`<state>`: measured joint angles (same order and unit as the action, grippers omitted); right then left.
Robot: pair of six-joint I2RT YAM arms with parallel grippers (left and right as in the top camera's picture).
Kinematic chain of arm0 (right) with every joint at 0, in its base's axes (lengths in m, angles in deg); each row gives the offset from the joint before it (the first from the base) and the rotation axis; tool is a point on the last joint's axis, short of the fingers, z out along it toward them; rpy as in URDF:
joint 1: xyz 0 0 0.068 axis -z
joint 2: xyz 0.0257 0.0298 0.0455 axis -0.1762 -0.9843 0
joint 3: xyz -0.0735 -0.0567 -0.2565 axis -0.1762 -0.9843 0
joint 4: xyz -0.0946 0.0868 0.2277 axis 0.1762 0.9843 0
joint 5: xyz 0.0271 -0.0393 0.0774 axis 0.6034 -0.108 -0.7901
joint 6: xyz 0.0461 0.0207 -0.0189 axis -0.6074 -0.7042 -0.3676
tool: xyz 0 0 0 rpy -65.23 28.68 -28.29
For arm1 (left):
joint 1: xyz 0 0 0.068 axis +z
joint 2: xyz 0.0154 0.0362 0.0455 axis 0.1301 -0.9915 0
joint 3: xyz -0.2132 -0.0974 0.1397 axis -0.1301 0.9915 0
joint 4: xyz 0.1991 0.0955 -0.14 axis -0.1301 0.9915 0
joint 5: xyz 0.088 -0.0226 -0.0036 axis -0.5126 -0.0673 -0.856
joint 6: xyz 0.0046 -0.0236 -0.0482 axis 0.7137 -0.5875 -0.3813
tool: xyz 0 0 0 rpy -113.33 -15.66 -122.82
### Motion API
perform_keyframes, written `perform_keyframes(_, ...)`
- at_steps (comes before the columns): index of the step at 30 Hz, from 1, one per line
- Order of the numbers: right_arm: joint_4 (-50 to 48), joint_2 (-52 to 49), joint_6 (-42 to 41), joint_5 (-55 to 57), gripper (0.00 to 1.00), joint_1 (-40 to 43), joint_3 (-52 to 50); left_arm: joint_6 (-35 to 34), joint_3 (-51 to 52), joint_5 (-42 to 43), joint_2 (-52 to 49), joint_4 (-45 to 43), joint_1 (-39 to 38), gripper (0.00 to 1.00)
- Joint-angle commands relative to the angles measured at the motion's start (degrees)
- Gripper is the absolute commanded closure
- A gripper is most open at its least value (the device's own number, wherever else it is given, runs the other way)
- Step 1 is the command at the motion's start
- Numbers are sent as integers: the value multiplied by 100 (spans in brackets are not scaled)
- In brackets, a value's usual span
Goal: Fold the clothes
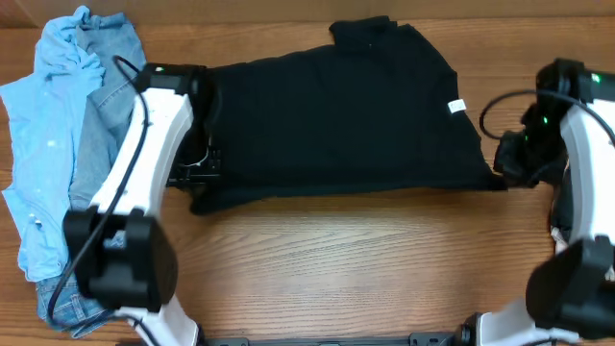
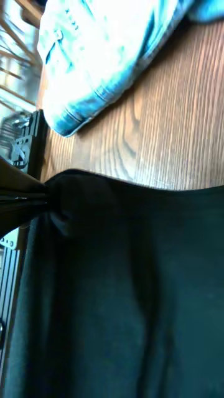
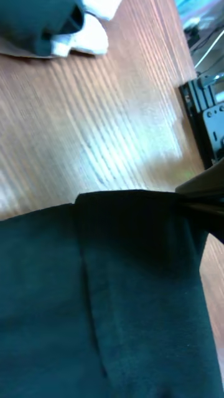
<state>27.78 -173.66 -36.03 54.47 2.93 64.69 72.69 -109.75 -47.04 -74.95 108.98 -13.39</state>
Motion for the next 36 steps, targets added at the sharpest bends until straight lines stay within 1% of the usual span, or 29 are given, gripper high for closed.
perform_keyframes(1, -197, 667, -160, 4, 96, 50, -660, -149, 186, 157, 540, 13, 28, 96)
perform_keyframes(4, -280, 839, -284, 7, 96, 50, -1102, -229, 542, 203, 732, 57, 24, 96)
perform_keyframes(7, -485, 881, -313, 7, 96, 50, -1259, -337, 920, 114, 892, -76, 26, 96)
perform_keyframes(9, -870, 881, -310, 2, 96, 50, -1255, -470, 970, 120, 909, -450, 26, 96)
perform_keyframes(11, -1390, 881, -310, -15, 96, 37, -1255, -540, 970, 114, 909, -1014, 26, 96)
perform_keyframes(12, -1735, 881, -306, -46, 96, 17, -1255, -619, 970, 114, 909, -1276, 26, 96)
perform_keyframes(13, -2218, 868, -262, -66, 96, -22, -1255, -643, 970, 68, 909, -1720, 28, 96)
perform_keyframes(14, -2461, 863, -262, -63, 96, -42, -1255, -754, 970, -68, 909, -1915, 26, 96)
perform_keyframes(16, -3150, 835, -260, -129, 96, -133, -1255, -1307, 970, -787, 909, -2402, 33, 96)
perform_keyframes(17, -3447, 822, -260, -136, 96, -179, -1255, -1405, 970, -964, 909, -2590, 37, 96)
perform_keyframes(21, -4142, 625, -87, -232, 96, -407, -1261, -1464, 970, -1027, 903, -3178, 35, 96)
perform_keyframes(26, -4465, 31, -68, -234, 96, -450, -1261, -1513, 975, -975, 730, -3475, 20, 96)
perform_keyframes(31, -4933, -592, 0, -258, 96, -450, -1261, -1493, 975, -975, 573, -3969, 22, 96)
perform_keyframes(34, -5152, -697, 7, -254, 92, -450, -1266, -1495, 975, -885, 361, -4063, 11, 96)
perform_keyframes(36, -5331, -697, 31, -256, 91, -450, -1266, -1493, 975, -846, 96, -4059, 4, 96)
